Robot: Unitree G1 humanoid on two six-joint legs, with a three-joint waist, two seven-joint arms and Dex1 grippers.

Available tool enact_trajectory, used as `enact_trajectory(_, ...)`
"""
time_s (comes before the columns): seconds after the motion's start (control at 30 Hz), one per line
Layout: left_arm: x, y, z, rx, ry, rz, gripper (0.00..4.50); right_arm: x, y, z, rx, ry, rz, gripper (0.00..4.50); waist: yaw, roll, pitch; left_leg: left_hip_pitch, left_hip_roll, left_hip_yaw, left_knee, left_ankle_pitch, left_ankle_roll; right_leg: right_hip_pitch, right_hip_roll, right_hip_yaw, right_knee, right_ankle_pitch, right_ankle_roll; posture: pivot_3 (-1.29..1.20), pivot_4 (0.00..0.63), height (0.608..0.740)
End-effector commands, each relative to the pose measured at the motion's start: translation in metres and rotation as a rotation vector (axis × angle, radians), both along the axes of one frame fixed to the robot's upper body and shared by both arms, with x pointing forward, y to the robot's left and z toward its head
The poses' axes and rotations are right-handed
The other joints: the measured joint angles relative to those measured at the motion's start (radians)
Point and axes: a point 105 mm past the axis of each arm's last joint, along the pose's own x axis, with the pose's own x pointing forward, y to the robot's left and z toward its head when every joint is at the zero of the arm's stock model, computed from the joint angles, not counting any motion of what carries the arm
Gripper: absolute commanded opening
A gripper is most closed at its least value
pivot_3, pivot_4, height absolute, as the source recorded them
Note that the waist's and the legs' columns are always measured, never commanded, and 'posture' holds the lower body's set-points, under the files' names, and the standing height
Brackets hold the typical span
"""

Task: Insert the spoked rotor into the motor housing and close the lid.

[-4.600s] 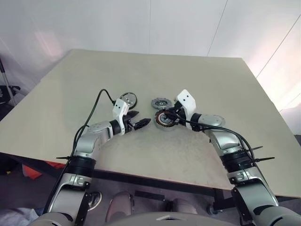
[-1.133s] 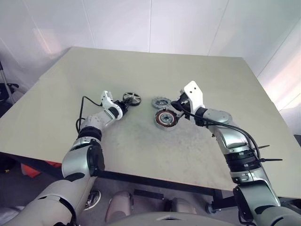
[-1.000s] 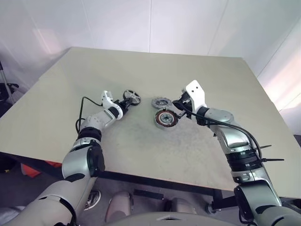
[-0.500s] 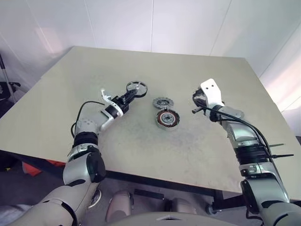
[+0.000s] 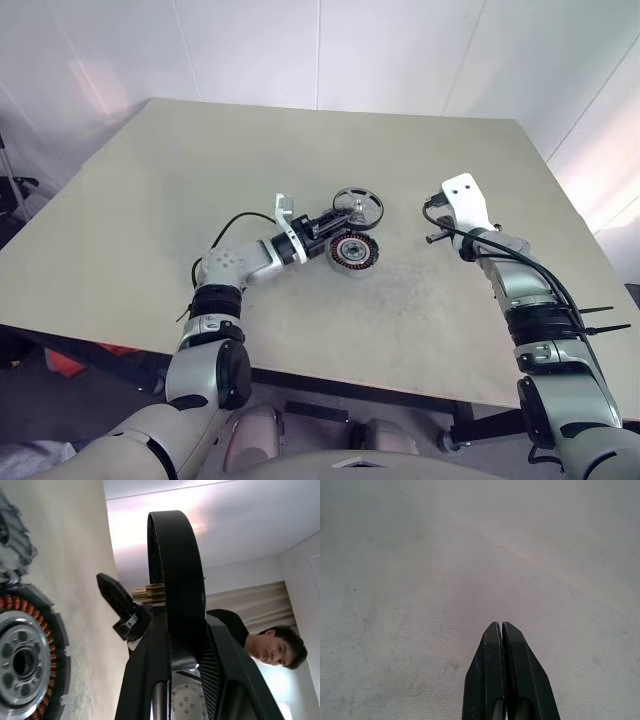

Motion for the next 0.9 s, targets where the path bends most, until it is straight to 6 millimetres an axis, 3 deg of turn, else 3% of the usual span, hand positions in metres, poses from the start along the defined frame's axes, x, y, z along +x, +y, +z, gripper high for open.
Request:
enact_trajectory(0.03,0.001,0.000,0.002,0.008,-0.010,-0.005,0.42,0.001,-0.007,0.022,-0.007,-0.075,-0.024,0.00,0.000,0.000,0.000,0.000,0.000,0.000,0.000,0.000,0.000,0.000,0.000,0.000,0.000,0.000,0.000,0.00,0.000,0.740)
enact_trajectory(0.5,-0.009,0.004,-0.035,0.091,0.109,-0.016,0.42,0.003,0.000,0.025,0.020,-0.093,-0.017,0.00,0.000,0.001,0.000,0.001,0.000,0.000,0.000,0.000,0.000,0.001,0.000,0.000,0.000,0.000,0.000,0.00,0.000,0.740)
enact_trajectory(0.8,-0.009,0.005,-0.045,0.128,0.119,-0.010,0.42,0.003,0.004,0.029,0.030,-0.109,-0.006,0.00,-0.001,0.001,0.000,0.005,0.000,0.000,0.000,-0.001,-0.002,0.005,0.000,0.000,0.000,0.000,0.000,0.00,0.000,0.740)
enact_trajectory(0.9,-0.008,0.006,-0.046,0.137,0.107,-0.001,1.41,0.003,0.005,0.030,0.030,-0.114,-0.001,0.00,0.000,0.001,0.000,0.006,0.000,0.000,0.000,-0.001,-0.002,0.005,0.000,0.000,0.000,0.000,0.000,0.00,0.000,0.740)
